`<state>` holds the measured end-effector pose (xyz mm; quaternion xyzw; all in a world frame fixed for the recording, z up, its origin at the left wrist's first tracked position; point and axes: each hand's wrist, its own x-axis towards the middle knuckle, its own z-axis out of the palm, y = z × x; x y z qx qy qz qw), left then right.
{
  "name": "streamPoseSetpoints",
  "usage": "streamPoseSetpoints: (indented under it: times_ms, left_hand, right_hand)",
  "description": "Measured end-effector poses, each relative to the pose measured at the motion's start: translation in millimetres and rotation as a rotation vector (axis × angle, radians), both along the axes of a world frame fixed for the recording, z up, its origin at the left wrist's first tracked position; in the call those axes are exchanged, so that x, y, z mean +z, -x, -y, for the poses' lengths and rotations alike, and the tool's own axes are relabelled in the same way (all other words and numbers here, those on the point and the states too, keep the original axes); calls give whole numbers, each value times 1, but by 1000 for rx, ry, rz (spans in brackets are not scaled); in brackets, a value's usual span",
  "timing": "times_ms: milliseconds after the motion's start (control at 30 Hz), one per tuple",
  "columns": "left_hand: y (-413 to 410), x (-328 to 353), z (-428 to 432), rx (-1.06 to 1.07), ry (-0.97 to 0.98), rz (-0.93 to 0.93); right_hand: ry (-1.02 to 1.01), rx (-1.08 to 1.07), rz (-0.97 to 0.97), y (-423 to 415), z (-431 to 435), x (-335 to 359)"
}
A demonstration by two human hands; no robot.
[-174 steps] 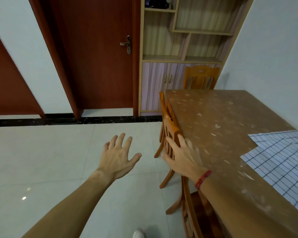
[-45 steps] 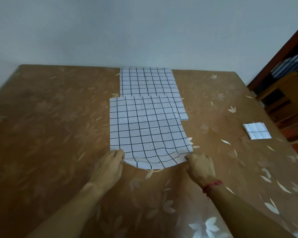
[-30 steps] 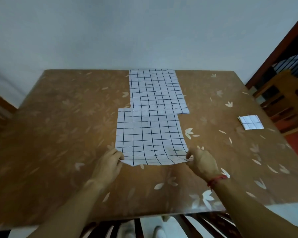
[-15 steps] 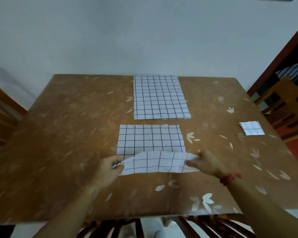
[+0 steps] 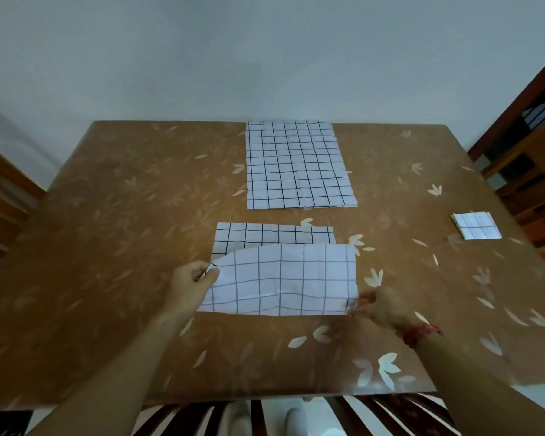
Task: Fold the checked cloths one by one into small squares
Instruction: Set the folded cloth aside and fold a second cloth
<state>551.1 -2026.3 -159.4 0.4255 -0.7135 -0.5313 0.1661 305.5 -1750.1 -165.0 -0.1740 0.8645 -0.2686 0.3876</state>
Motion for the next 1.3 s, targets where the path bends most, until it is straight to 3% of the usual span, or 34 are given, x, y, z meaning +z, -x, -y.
streamPoseSetpoints:
  times_ms: [400,533,1000,1133,1300]
  left_hand:
    - [46,-36,37,30,99,119]
    - [38,-49,44,-175,369,283]
    - [42,-87,-39,-745,642,411]
    - [41,-91,-55,-825,780,458]
    - [42,-98,-59,-876,868,548]
  right_hand:
    - [31,-212,-96,31,39,-62]
    - [9,-263,-72,40,52,-70]
    - [-41,-221,-258,50,81,-82]
    - [-70,-46,-510,23,80,-78]
    - [28,393,-731,-39,83,-72]
